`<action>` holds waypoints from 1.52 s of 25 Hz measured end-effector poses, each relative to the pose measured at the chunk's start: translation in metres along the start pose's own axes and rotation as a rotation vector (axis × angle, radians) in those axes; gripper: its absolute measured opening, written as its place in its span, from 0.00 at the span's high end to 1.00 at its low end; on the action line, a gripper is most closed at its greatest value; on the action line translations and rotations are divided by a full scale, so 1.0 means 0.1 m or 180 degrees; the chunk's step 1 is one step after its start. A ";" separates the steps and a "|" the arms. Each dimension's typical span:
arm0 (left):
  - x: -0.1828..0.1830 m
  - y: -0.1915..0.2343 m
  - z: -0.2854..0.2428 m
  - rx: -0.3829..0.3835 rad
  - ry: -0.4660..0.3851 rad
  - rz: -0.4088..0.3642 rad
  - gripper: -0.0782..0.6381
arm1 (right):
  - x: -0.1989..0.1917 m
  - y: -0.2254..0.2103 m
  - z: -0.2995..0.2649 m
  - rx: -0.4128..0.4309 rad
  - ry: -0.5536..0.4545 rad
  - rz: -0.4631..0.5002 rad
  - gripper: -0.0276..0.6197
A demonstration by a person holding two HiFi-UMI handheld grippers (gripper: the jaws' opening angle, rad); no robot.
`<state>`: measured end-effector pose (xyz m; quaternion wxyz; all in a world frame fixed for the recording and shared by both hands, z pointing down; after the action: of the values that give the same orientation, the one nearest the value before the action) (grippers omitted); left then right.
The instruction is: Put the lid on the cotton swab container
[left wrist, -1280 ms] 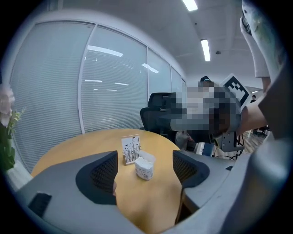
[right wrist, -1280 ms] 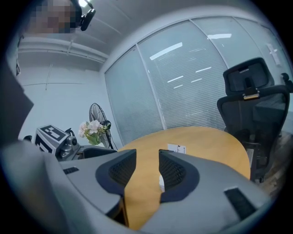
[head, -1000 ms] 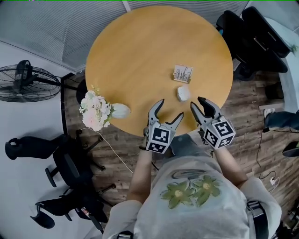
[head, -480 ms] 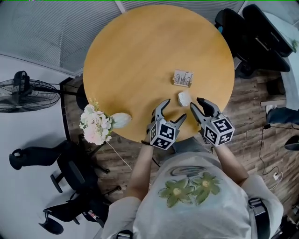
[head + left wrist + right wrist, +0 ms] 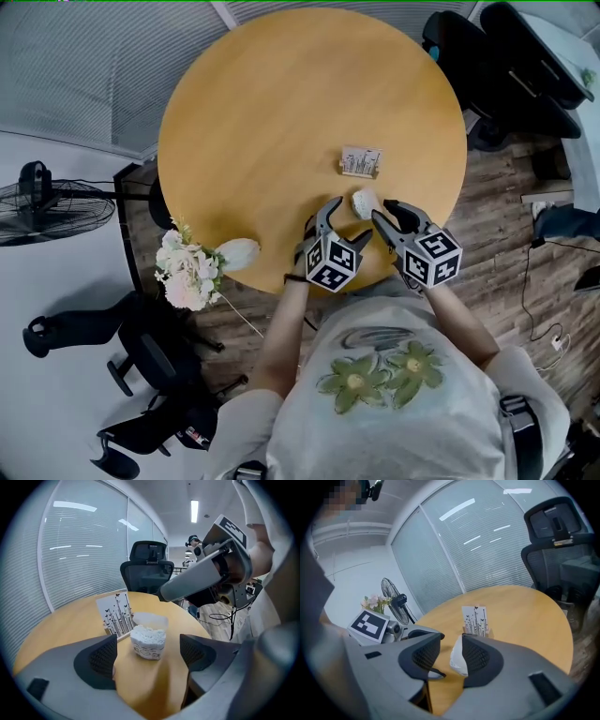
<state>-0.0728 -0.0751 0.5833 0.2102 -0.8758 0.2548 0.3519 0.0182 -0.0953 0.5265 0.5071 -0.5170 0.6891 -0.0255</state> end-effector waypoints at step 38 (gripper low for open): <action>-0.22 -0.06 -0.58 -0.0232 0.0431 -0.0524 0.40 | -0.24 -0.20 -0.22 0.0039 0.0406 0.0020 0.81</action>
<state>-0.0537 -0.0953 0.6391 0.1888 -0.9226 0.1826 0.2825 0.0145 -0.0974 0.5643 0.4654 -0.5090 0.7215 -0.0610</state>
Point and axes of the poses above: the fingertips, and each gripper's own axes: z backward along the fingers, y to its left, x out of its top, the point moved 5 cm from there along z, backward along the fingers, and after that the axes turned 12 degrees about -z, right-handed, at the moved point
